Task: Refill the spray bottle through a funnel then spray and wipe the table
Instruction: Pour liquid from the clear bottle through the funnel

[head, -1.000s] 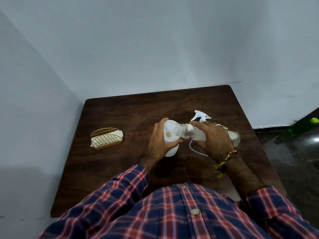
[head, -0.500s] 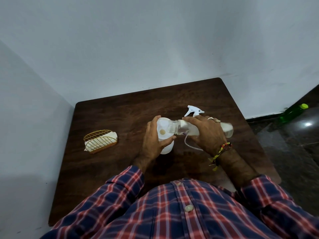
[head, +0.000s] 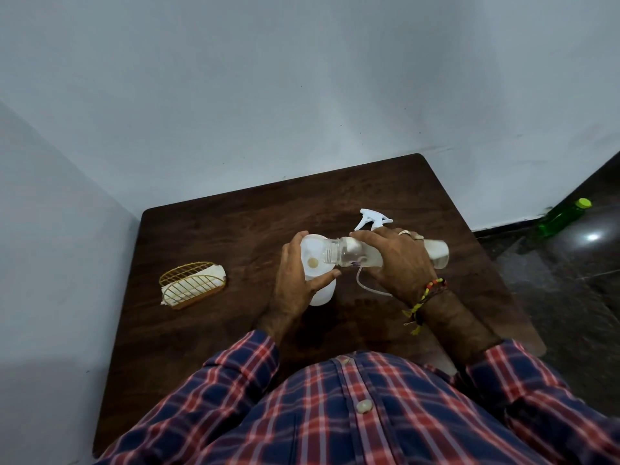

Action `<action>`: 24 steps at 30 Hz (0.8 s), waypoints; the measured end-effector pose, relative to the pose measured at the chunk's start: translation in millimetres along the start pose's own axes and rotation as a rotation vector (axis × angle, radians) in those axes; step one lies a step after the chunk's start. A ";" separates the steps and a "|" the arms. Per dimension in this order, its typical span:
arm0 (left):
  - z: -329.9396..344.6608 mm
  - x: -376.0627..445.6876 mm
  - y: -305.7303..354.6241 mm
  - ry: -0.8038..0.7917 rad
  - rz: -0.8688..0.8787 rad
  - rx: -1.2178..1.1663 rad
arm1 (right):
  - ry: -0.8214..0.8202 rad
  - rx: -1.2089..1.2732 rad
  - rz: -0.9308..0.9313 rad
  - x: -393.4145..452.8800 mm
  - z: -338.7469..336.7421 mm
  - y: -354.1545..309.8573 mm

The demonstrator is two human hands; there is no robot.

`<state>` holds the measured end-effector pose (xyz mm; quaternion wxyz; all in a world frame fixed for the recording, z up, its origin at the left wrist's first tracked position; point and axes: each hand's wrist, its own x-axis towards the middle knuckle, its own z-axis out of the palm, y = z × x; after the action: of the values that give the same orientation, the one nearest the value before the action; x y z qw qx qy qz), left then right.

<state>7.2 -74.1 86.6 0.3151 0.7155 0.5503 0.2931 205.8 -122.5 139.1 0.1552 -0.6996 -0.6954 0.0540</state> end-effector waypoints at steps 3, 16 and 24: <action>1.4 0.3 -1.7 -0.001 -0.010 0.015 | -0.011 -0.002 0.005 0.6 0.2 -0.8; 1.1 -1.2 1.0 0.020 -0.004 -0.003 | -0.019 0.008 0.018 1.3 1.5 -0.5; 0.7 -2.8 1.5 0.026 -0.003 -0.004 | -0.017 0.010 0.020 1.2 0.9 -1.5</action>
<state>8.0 -77.2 87.1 0.3098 0.7102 0.5548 0.3031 204.2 -121.2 138.9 0.1522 -0.7051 -0.6895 0.0647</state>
